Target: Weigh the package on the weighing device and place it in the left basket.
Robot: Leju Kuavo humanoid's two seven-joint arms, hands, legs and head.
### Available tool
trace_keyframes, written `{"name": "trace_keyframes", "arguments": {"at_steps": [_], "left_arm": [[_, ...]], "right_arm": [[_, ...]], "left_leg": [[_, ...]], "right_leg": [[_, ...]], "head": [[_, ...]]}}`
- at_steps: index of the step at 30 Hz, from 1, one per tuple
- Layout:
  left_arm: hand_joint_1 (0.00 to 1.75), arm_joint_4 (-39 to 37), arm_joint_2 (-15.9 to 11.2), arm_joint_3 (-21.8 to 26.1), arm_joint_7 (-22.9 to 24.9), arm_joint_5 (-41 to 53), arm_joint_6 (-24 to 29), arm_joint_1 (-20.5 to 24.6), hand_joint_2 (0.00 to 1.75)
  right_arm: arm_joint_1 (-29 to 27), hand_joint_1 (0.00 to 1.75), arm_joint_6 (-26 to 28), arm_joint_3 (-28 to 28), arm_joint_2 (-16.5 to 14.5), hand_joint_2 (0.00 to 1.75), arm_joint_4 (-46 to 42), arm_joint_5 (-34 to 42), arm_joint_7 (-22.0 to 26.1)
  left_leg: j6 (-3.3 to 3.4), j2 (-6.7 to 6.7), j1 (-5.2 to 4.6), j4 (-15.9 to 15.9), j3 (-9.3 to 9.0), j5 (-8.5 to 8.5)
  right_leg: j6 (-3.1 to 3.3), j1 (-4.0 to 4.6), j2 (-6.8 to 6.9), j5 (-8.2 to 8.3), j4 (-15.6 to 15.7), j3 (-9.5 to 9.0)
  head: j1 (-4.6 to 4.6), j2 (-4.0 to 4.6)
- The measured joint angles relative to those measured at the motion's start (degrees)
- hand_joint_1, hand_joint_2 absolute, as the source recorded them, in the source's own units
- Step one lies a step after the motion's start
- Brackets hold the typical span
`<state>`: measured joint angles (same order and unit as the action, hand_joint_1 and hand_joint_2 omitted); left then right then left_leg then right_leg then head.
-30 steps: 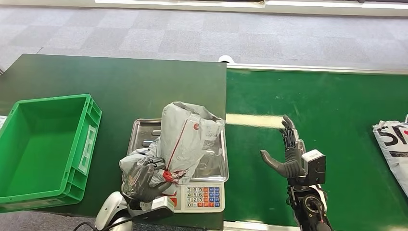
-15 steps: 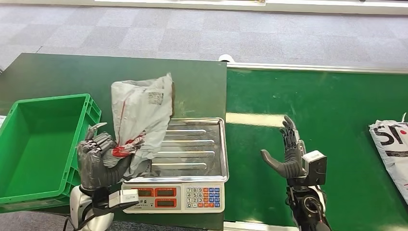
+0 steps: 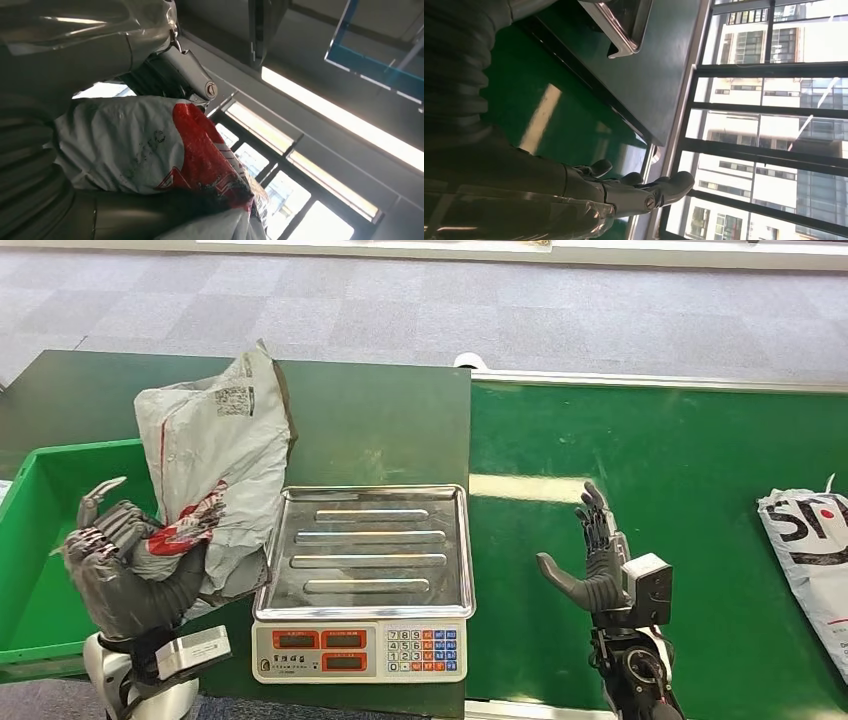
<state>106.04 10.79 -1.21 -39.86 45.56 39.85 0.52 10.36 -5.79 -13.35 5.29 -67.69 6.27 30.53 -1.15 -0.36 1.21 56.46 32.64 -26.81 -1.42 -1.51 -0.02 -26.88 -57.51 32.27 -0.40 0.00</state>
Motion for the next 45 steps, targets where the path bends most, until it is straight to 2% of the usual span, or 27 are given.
{"name": "trace_keyframes", "arguments": {"at_steps": [4,10,19,24,31,45], "left_arm": [[1.75,4.3,0.7,4.0,0.0,0.3,0.0,0.3,1.75],[1.75,8.3,2.5,12.9,0.0,8.5,0.0,2.2,1.75],[1.75,8.0,6.4,28.9,0.0,19.0,0.0,5.0,1.75],[1.75,6.8,7.8,34.3,0.0,19.6,0.0,6.0,1.75],[1.75,3.3,7.7,37.5,0.3,20.0,0.0,7.5,1.75],[1.68,-6.4,9.3,38.3,-0.1,17.3,0.0,7.1,1.75]], "right_arm": [[0.3,0.00,0.4,-0.3,-0.1,1.75,0.4,0.0,0.0],[0.1,0.00,1.2,-0.6,-0.3,1.75,0.6,-0.1,0.0],[-2.9,0.00,2.5,-0.3,-1.4,1.75,-0.9,-2.5,-0.5],[-3.7,0.00,2.5,0.2,-1.6,1.75,-1.7,-2.9,-0.6],[-4.2,0.00,3.0,0.4,-1.5,1.75,-2.0,-2.5,-0.4],[-3.5,0.00,2.1,0.4,-1.5,1.75,-2.0,-2.5,-0.7]], "left_leg": [[0.00,0.00,0.01,0.0,0.00,0.00],[0.00,0.00,0.00,0.0,-0.01,0.00],[0.00,0.01,0.01,0.0,0.00,0.00],[0.00,0.02,0.00,0.0,0.02,0.00],[-0.01,0.07,0.02,0.0,-0.01,0.02],[-0.01,0.06,0.03,0.0,0.01,0.02]], "right_leg": [[0.00,0.01,0.00,0.00,0.0,0.01],[0.00,0.01,0.00,-0.01,0.0,0.00],[0.01,0.01,-0.01,-0.01,0.0,0.05],[0.00,0.00,-0.01,-0.01,0.0,0.08],[0.02,0.02,-0.07,0.01,0.0,0.03],[0.02,0.02,-0.06,0.01,0.0,0.06]], "head": [[-0.01,0.00],[0.01,0.00],[0.00,0.00],[0.02,0.00],[0.00,0.00],[0.01,0.00]]}}
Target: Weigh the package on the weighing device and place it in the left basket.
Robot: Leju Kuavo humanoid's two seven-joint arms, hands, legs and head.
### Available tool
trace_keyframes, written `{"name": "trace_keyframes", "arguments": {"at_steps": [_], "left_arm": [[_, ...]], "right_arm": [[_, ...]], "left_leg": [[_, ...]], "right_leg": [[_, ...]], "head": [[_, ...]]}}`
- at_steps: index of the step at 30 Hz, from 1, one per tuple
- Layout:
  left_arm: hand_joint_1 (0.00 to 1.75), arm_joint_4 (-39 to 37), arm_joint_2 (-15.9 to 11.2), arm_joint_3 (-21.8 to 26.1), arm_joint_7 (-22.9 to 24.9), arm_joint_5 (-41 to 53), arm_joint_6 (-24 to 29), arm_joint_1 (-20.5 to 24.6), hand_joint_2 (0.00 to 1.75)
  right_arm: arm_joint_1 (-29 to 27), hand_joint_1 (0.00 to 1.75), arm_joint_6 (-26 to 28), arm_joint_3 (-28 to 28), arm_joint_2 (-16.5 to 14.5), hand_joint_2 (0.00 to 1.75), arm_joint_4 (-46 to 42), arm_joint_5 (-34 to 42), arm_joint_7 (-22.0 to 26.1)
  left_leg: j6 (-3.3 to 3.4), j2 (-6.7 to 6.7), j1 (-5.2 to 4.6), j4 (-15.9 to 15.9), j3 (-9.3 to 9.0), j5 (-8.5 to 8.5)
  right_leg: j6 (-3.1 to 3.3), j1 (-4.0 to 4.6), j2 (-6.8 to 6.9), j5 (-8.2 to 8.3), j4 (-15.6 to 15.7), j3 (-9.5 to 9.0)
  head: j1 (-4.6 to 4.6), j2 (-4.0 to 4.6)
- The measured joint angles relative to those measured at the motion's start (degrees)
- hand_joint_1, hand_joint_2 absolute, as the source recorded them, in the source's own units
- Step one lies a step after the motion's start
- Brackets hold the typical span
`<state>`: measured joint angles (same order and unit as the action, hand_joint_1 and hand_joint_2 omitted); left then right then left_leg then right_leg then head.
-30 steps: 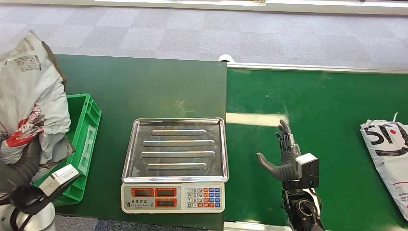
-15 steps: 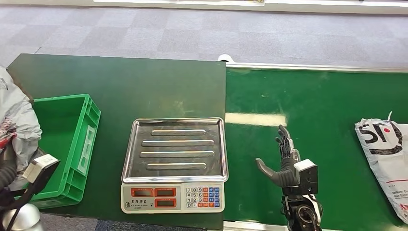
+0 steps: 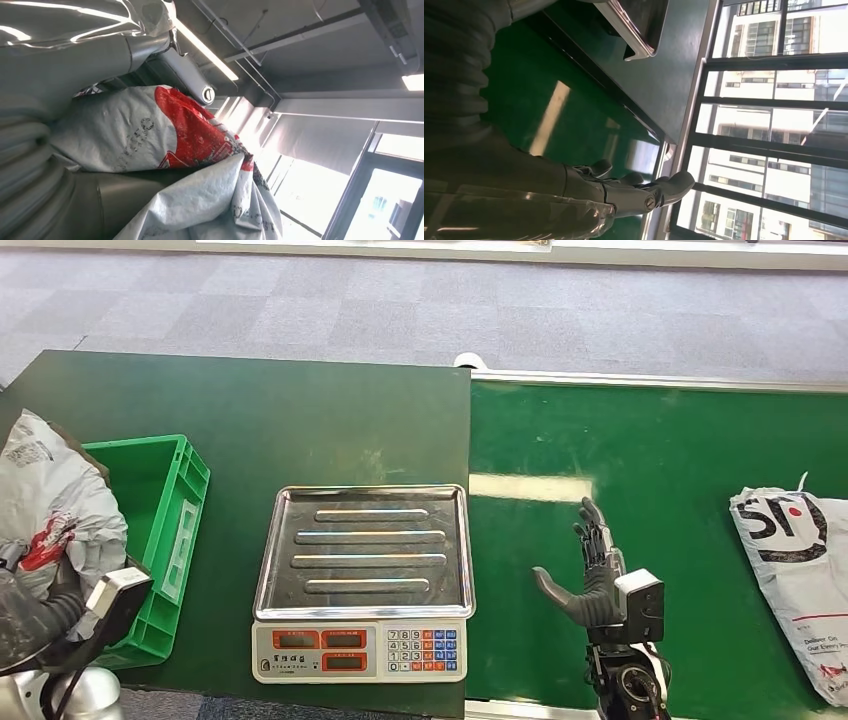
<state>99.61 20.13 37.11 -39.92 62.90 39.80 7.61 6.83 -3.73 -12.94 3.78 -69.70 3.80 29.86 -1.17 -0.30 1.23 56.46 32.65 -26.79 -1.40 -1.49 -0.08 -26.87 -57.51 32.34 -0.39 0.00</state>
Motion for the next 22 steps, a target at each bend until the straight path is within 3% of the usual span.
{"name": "trace_keyframes", "arguments": {"at_steps": [8,12,15,18,19,22], "left_arm": [[1.67,-1.9,0.3,0.0,0.0,-0.8,0.0,-0.2,1.75],[1.54,-2.3,0.3,0.0,0.0,-0.8,0.0,-0.2,1.75],[1.24,-2.4,0.3,0.0,0.0,-1.0,0.0,-0.2,1.75],[0.28,-2.4,0.3,0.1,0.0,-1.2,0.0,-0.2,1.75],[0.03,-2.4,0.3,0.1,0.0,-1.2,0.0,-0.2,1.75],[0.00,-2.4,0.3,0.3,0.0,-1.6,0.0,-0.2,1.75]], "right_arm": [[0.6,0.00,-0.3,0.0,0.0,1.75,0.0,-0.1,0.0],[0.6,0.00,-0.3,0.0,0.0,1.75,0.0,-0.1,0.0],[0.6,0.00,-0.4,0.0,0.0,1.75,0.0,-0.1,0.0],[0.6,0.00,-0.5,0.0,0.0,1.75,0.1,-0.1,0.0],[0.7,0.00,-0.5,0.0,0.0,1.75,0.1,-0.1,0.0],[0.7,0.00,-0.5,0.0,0.0,1.75,0.1,-0.1,0.0]], "left_leg": [[0.00,-0.01,0.00,0.0,0.00,0.00],[0.00,-0.01,0.00,0.0,0.00,0.00],[0.00,-0.01,0.00,0.0,0.00,0.00],[0.00,-0.01,0.00,0.0,0.00,0.00],[0.00,-0.01,0.00,0.0,0.00,0.00],[0.00,-0.01,0.00,0.0,0.00,0.00]], "right_leg": [[0.00,0.00,0.00,0.00,0.0,0.00],[0.00,0.00,0.00,0.00,0.0,0.00],[0.00,0.00,0.00,0.00,0.0,0.00],[0.00,0.00,0.00,0.00,0.0,-0.01],[0.00,0.00,0.00,0.00,0.0,-0.01],[0.00,0.00,0.00,0.00,0.0,-0.01]], "head": [[-0.01,0.00],[0.00,0.00],[0.00,0.00],[0.00,0.00],[-0.01,0.00],[-0.01,0.00]]}}
